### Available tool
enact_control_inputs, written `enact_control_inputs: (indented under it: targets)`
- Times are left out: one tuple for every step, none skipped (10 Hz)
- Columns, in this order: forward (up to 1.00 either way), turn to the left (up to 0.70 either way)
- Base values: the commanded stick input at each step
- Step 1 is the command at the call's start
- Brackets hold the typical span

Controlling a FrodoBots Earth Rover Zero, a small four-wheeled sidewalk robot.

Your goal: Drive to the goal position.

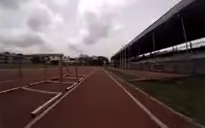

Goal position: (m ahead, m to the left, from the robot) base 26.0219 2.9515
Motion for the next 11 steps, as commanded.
enact_control_inputs:
  targets:
    - [0.7, 0.0]
    - [0.7, 0.0]
    - [0.7, 0.0]
    - [0.7, 0.0]
    - [0.7, 0.0]
    - [0.7, 0.0]
    - [0.7, 0.0]
    - [0.7, 0.0]
    - [0.7, 0.0]
    - [0.7, 0.0]
    - [0.7, 0.0]
